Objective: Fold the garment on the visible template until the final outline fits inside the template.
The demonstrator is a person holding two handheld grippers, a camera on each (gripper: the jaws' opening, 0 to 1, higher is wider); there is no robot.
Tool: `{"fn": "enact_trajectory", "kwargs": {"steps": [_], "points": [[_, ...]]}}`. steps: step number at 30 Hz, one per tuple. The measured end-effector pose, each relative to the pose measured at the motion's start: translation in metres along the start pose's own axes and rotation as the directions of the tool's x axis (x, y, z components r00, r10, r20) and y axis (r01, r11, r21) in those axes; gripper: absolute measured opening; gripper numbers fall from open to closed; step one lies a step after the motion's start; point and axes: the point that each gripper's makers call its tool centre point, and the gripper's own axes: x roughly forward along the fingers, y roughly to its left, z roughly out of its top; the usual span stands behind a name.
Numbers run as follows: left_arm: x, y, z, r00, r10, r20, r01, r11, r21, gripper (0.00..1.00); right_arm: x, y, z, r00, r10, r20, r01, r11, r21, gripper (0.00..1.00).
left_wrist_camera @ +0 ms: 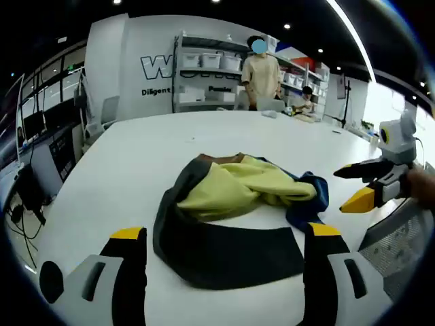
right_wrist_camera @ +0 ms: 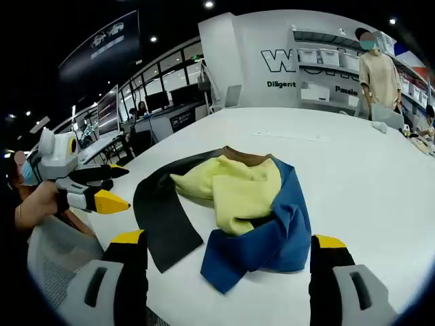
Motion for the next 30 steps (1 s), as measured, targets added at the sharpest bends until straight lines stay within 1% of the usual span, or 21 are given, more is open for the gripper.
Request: {"fn": "enact_trajectory", "kwargs": {"steps": [4,16,26,30], "points": [[0.0000,0.0003,-0.0010,1.000,0.002,-0.005,-0.002,1.000,-0.004,0.99,0.0006,-0.0001,-0.0023,1.000,-0.005,-0.012,0.005,1.000,-0.011,0.99],[0.0006,0.0016,-0.0027,1.000,0.007,-0.015,-0.007,1.000,0.002,0.99,0.0012,-0.0047,-0.0037,0.999,-0.029,-0.022,0.029,0.999,-0.026,0.99],[0.0006,0.0022,-0.0047,1.000,0.011,-0.026,-0.011,1.000,0.004,0.98,0.0016,-0.0039,-0.0068,0.999,-0.028,-0.035,0.027,0.999,-0.026,0.99],[0.0005,0.0036,-0.0049,0.999,0.017,-0.027,-0.017,1.000,0.003,0.98,0.0019,-0.0042,-0.0102,0.998,-0.043,-0.050,0.040,0.998,-0.058,0.99]]}}
